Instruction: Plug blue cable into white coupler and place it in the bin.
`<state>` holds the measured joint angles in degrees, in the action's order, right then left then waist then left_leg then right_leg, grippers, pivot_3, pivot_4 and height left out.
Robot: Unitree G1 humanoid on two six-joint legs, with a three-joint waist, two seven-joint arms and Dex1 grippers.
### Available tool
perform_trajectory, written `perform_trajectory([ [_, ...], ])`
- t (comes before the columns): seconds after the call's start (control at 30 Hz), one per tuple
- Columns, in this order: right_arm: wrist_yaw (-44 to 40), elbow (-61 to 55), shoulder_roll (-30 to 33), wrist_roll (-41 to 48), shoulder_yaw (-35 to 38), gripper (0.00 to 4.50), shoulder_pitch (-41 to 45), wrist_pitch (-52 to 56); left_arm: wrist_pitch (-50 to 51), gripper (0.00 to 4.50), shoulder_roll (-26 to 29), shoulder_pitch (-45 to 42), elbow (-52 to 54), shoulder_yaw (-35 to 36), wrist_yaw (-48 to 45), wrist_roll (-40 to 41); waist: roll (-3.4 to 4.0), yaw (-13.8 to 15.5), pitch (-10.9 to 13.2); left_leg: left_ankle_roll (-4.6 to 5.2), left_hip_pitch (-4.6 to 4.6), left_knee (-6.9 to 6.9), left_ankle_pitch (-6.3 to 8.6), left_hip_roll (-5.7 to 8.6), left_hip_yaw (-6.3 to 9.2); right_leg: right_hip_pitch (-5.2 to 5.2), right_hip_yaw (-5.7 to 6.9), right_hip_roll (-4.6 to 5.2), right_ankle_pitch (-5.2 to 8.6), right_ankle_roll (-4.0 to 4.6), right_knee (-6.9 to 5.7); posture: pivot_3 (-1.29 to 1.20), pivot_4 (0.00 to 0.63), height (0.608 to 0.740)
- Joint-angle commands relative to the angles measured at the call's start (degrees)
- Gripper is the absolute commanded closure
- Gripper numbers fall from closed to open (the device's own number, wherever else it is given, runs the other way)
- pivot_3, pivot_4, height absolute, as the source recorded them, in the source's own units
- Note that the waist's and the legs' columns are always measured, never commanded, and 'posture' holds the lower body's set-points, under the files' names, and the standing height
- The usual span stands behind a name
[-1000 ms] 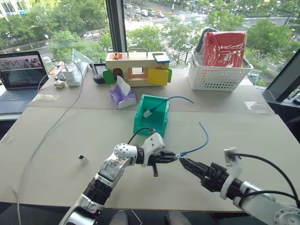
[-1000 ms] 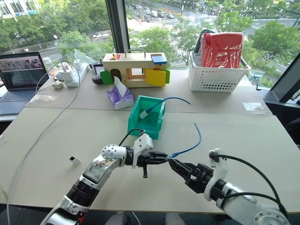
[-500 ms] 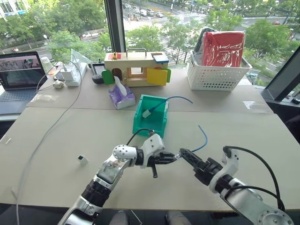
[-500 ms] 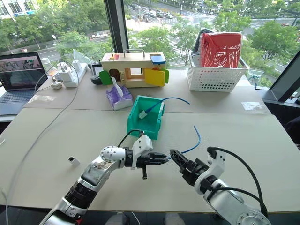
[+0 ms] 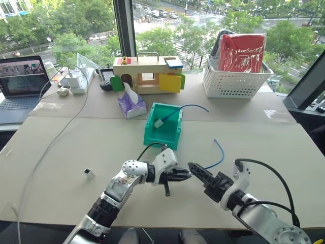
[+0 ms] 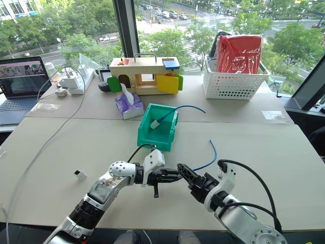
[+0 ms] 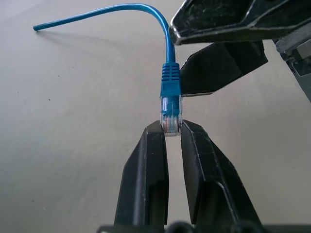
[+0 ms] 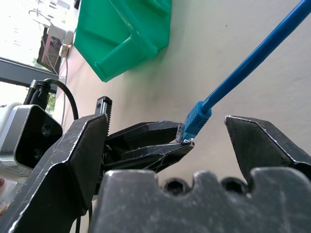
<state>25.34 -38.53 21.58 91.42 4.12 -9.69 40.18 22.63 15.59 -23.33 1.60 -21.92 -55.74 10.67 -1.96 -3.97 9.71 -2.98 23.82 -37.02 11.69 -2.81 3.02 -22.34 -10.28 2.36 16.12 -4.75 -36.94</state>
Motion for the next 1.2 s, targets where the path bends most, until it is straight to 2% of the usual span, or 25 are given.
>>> perform_trajectory([
  [0.03,-0.04,-1.22,-0.16,2.47,-0.99,1.40,0.09,-1.50,0.43,4.47,0.01,-0.44,2.52,0.45,-0.24,1.48,0.00,0.00,0.00,0.00,0.00,0.00,0.00,0.00,0.00,0.00,0.00,0.00,0.00,0.00,0.00,0.00,0.150,0.734],
  [0.2,-0.47,-0.43,-0.01,2.45,-1.88,3.17,0.61,-1.99,-0.03,4.47,0.24,-0.37,2.15,0.36,-0.52,1.66,0.00,0.00,0.00,0.00,0.00,0.01,0.00,0.00,0.00,0.00,0.00,0.00,0.00,0.02,0.00,0.00,0.150,0.734],
  [0.23,-0.43,-0.25,0.00,2.59,-2.05,3.37,0.79,-1.99,-0.08,4.47,0.24,-0.39,2.07,0.36,-0.55,1.69,0.00,0.00,0.00,0.00,0.00,0.01,0.00,0.00,0.00,0.00,0.00,0.00,0.00,0.02,0.00,0.00,0.150,0.734],
  [0.3,-0.48,0.07,0.01,2.96,-2.27,4.22,1.00,-1.98,-0.16,4.47,0.21,-0.43,1.95,0.40,-0.57,1.76,0.00,0.00,0.00,0.00,0.00,0.01,0.00,0.00,0.00,0.00,0.00,0.00,0.00,0.02,0.00,0.00,0.150,0.734],
  [0.33,-0.63,0.30,-0.03,3.03,-2.30,4.49,1.05,-2.01,-0.21,4.47,0.16,-0.43,1.86,0.41,-0.55,1.77,0.00,0.00,0.00,0.00,0.00,0.01,0.00,0.00,0.00,-0.01,0.00,0.00,0.00,0.02,0.00,0.00,0.150,0.734],
  [0.9,-2.29,1.41,-0.11,1.44,-2.01,4.49,1.67,-2.45,-2.94,4.47,-0.86,-0.83,-2.33,0.88,-0.40,1.07,0.00,0.02,0.00,0.00,0.01,0.01,0.00,0.00,0.00,-0.01,0.01,0.00,0.00,0.02,0.01,0.00,0.150,0.734],
  [0.93,-2.19,1.49,-0.17,1.47,-2.02,4.03,1.75,-2.53,-3.21,4.47,-0.90,-0.90,-2.72,0.83,-0.58,1.05,0.00,0.01,0.00,0.00,0.00,0.01,0.00,0.00,0.00,-0.01,0.00,0.00,0.00,0.02,0.01,0.00,0.150,0.734],
  [1.17,-1.63,2.74,-0.35,0.31,-2.58,1.77,2.93,-2.40,-5.20,4.47,-1.01,-1.25,-5.04,0.47,-1.52,0.68,0.00,0.02,0.00,0.00,0.00,0.01,0.00,0.00,0.00,-0.01,0.00,0.00,0.00,0.01,0.01,0.00,0.150,0.734],
  [1.2,-1.57,2.84,-0.39,0.32,-2.65,1.77,2.97,-2.40,-5.40,4.47,-0.97,-1.25,-5.32,0.50,-1.60,0.63,0.00,0.03,0.00,0.00,0.01,0.01,0.00,0.00,0.00,-0.01,0.01,0.00,0.00,0.01,0.01,0.00,0.150,0.734],
])
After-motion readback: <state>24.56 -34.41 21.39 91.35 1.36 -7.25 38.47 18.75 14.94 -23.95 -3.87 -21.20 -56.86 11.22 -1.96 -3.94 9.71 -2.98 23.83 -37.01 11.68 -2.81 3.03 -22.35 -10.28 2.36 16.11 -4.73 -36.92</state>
